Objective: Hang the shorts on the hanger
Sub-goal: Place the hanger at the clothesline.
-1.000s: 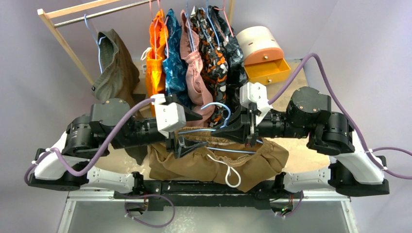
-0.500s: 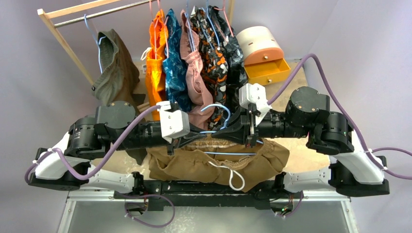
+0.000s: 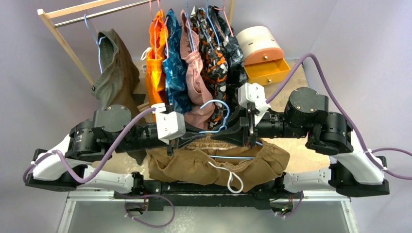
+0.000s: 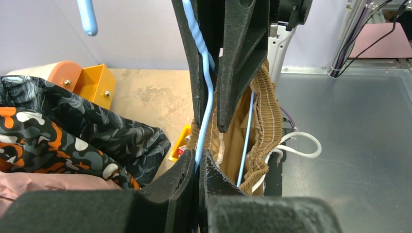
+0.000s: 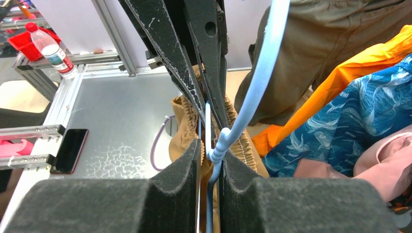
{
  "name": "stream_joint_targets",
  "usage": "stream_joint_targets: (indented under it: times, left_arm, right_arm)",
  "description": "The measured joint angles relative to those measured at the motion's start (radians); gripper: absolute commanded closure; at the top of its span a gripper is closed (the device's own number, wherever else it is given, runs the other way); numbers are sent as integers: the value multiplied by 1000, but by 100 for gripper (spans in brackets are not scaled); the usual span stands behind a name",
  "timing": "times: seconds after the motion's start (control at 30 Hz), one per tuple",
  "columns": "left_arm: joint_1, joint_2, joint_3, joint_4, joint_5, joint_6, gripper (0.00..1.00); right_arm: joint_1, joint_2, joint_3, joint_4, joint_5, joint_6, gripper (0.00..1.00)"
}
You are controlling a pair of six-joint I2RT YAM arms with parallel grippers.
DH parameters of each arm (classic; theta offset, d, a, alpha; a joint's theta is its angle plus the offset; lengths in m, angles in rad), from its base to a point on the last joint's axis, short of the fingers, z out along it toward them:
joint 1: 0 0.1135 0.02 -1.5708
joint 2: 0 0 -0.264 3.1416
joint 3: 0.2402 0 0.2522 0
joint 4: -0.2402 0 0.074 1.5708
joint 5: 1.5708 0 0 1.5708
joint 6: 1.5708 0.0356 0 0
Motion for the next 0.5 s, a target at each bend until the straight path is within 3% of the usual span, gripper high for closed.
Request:
stream_joint_targets:
  times: [0.1,0.27,0.37,0.5]
  left_arm:
    - [-1,-14,-23,21,-7,0,100]
    - [-1,-32,-42,31,-19,1,100]
    - [-1,-43,-56,46,-26,1,100]
    - [-5,-56,-77,68,-22,1,100]
  right_arm:
    - [0,1,-3,0,-1,14,82]
    - [0,-3,-24,16,-7,43,74]
    - [-1,-8,-39,41,-15,55,85]
    - [-3,-21,-68,79,-16,75,89]
